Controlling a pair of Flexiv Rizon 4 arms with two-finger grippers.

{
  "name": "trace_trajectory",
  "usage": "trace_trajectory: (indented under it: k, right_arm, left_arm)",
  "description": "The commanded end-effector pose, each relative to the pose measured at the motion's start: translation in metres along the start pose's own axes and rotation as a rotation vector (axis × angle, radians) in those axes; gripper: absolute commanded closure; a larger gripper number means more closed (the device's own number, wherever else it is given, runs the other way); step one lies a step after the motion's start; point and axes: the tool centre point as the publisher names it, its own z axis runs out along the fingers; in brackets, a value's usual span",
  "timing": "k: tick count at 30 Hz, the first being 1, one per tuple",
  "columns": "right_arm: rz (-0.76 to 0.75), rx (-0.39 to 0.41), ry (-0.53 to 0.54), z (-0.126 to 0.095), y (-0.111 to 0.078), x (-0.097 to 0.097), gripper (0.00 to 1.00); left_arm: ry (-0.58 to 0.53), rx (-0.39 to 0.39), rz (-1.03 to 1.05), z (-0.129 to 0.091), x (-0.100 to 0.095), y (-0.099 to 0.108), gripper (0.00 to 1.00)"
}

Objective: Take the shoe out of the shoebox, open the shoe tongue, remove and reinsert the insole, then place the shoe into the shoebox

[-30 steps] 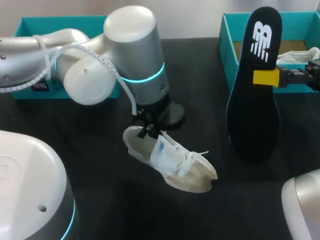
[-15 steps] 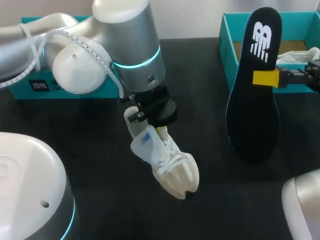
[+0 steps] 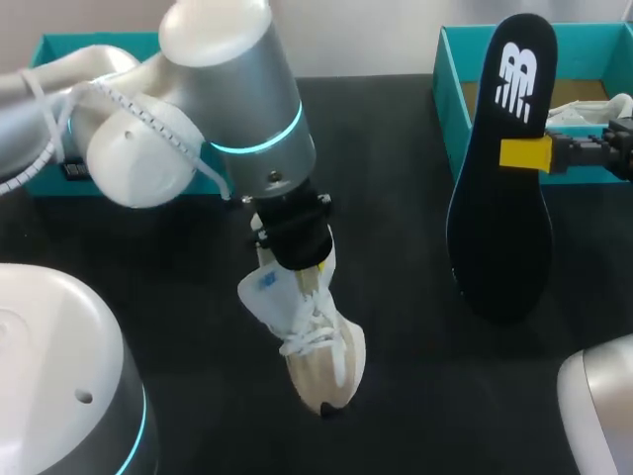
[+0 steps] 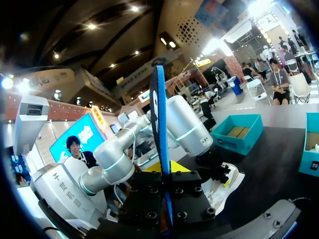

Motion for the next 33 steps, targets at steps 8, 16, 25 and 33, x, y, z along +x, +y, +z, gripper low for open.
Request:
trace_trajectory:
  k: [8,16,25,33]
  right_arm:
    - [0.002,0.010,0.003,0.002,0.005,-0.002,1.00]
    - [0.002,0.010,0.003,0.002,0.005,-0.002,1.00]
    - [0.002,0.010,0.003,0.002,0.005,-0.002,1.00]
    - [0.002,0.010,0.003,0.002,0.005,-0.002,1.00]
  left_arm:
    - [0.038,-0.011,0.109,0.020,-0.002,-0.008,1.00]
    - [0.085,-0.007,0.150,0.051,-0.007,-0.006,1.00]
    - [0.127,-0.007,0.157,0.075,-0.012,-0.004,1.00]
    - [0.130,0.012,0.198,0.088,-0.018,-0.002,1.00]
